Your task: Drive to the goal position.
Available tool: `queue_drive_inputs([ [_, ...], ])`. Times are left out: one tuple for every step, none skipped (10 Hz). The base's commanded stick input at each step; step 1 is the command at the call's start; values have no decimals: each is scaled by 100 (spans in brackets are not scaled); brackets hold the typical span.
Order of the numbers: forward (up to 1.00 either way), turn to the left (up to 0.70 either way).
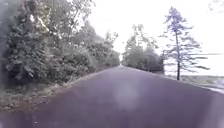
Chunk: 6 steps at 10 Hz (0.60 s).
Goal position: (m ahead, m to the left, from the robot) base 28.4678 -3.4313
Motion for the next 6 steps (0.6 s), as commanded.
queue_drive_inputs([
  [100, -12],
  [100, -24],
  [100, -36],
  [100, -40],
  [100, -40],
  [100, -31],
])
